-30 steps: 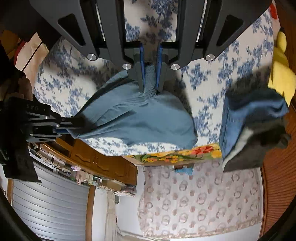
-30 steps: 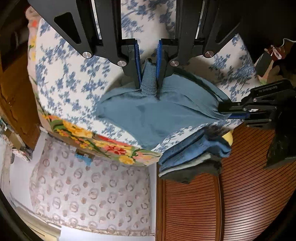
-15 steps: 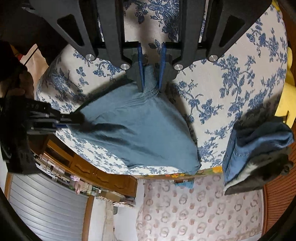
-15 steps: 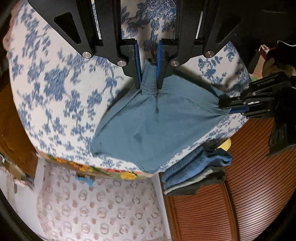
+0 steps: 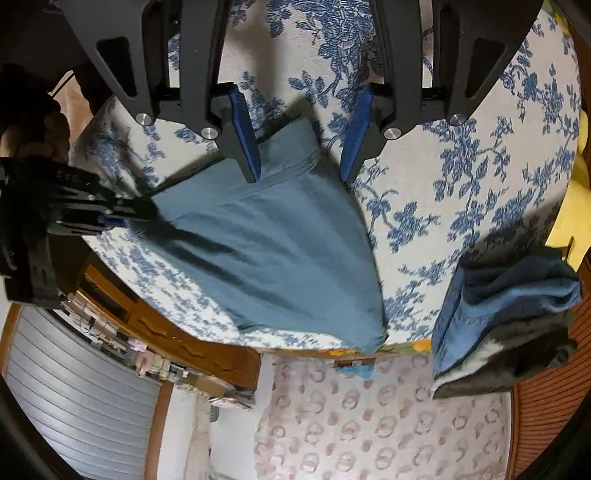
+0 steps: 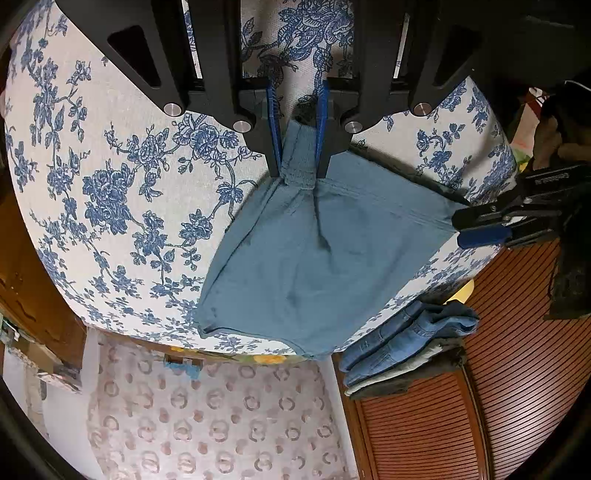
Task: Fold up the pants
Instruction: 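Regrip the folded edge with the left tool while the right tool keeps holding, then lift the folded edge with both tools and fold it over again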
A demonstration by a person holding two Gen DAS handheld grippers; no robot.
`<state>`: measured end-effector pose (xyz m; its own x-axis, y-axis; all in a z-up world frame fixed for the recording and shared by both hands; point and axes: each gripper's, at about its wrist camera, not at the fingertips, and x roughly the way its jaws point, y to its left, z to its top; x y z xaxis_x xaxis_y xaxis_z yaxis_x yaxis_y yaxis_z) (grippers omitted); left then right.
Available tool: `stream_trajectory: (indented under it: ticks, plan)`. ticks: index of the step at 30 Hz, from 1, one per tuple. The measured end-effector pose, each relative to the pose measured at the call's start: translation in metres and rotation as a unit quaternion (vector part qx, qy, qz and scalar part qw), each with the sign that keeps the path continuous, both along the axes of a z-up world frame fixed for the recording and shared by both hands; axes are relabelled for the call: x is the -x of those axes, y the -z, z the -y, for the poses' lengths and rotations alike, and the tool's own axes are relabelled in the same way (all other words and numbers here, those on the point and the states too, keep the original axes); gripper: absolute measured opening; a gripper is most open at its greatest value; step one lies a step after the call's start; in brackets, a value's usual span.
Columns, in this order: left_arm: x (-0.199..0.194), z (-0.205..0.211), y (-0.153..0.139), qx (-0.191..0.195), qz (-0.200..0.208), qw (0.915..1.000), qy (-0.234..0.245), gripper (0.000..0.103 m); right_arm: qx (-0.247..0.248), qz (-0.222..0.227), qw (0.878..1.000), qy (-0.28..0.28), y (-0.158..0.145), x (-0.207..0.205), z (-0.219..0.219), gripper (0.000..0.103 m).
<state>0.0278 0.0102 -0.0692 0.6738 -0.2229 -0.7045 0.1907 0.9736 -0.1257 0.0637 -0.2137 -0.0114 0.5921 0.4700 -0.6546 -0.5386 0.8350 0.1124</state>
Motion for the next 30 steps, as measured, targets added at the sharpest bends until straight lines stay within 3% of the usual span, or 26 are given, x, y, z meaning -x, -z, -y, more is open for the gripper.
stream_trajectory:
  ticks: [8,17,30]
  plan:
    - [0.003,0.005,0.012,0.003,-0.015,0.9999,0.007,0.039,-0.004,0.0,1.0,0.002,0.002,0.002,0.001,0.016]
    - [0.002,-0.001,0.014,0.021,-0.012,0.9997,0.002,0.023,-0.01,-0.003,1.0,0.003,0.002,0.002,0.003,0.016]
    - [0.01,0.001,0.003,0.021,0.008,0.9996,0.014,0.012,-0.01,0.002,1.0,0.001,-0.001,0.005,0.001,0.016]
